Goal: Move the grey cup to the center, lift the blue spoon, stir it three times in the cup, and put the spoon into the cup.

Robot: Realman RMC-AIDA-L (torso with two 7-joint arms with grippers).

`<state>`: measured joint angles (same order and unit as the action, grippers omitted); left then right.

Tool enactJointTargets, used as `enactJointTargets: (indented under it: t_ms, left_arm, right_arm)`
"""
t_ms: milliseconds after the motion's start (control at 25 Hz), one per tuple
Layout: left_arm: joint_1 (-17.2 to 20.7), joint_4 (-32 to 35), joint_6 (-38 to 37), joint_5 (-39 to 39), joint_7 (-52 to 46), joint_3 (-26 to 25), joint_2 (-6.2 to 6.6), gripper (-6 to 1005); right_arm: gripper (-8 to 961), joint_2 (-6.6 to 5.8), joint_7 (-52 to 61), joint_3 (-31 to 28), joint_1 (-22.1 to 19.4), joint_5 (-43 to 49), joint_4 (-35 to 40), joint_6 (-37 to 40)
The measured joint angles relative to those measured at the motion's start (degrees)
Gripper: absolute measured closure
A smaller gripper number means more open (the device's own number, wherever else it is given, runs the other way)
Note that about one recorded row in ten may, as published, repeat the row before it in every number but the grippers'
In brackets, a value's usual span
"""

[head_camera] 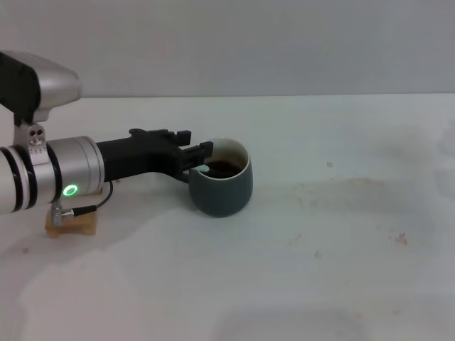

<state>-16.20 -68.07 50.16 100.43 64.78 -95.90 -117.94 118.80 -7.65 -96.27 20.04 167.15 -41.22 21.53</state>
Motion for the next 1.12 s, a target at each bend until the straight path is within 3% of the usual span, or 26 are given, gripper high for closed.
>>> enactJointTargets:
  t_ms: [240,360,440,480,600,640,800,840,880,960,1080,1120]
  left_arm:
    - [1.76,-1.55,-0.83,-4.34,3.11,-1.87,-0.18,468]
    - [4.31,-1.14,-5.24,-18.60,15.31,-5.22,-0.37,378]
    - [4.77,-0.90,-6.44,-21.28,18.51,-5.93,-0.37,320]
    - [5.19,0.73,-8.31,-27.40,26.01,-8.89,-0.39,321]
    - [5.14,1.39,-8.43,-28.62,27.25,-9.44,-0.41,324]
    - [4.15,8.57,-7.96,-39.56,39.07,-14.79,-0.50,325]
    - [3.36,13.13,-6.69,-46.59,46.52,-16.95,-0.54,325]
    - [2.76,16.44,-5.48,-51.05,51.52,-18.14,-0.52,325]
    - [0.32,26.45,-1.99,-60.76,64.33,-22.38,-0.33,325]
    - [-1.08,30.96,-0.83,-62.27,68.06,-25.33,-0.21,325]
    - [-2.08,34.04,0.03,-62.73,70.29,-27.69,-0.13,325]
    - [-3.49,39.88,1.62,-62.59,75.43,-34.21,0.04,325]
  right_arm:
    - [887,-0.16,0.00,-0.83,-0.21,0.00,0.26,0.92]
    - [887,-0.16,0.00,-2.44,-1.31,0.01,-0.02,2.22]
    - [887,-0.20,0.00,-3.62,-2.16,0.02,-0.11,3.22]
    - [887,-0.20,-0.10,-4.53,-2.80,0.02,-0.18,3.92]
    - [887,-0.10,-1.00,-6.97,-4.20,0.02,-0.24,5.68]
    - [887,0.10,-2.17,-9.62,-5.54,-0.03,-0.04,8.11]
    - [887,0.32,-2.63,-12.92,-7.98,-0.36,1.13,13.99]
    - [887,0.44,-2.63,-14.59,-9.48,-1.29,2.75,18.76]
    - [887,0.44,-2.63,-14.59,-9.48,-1.29,2.75,18.76]
    - [887,0.46,-2.79,-15.89,-11.10,-4.05,6.36,25.41]
    - [887,0.37,-2.85,-16.57,-11.80,-5.03,8.41,28.53]
    - [887,0.34,-2.85,-17.03,-12.08,-5.31,9.42,29.75]
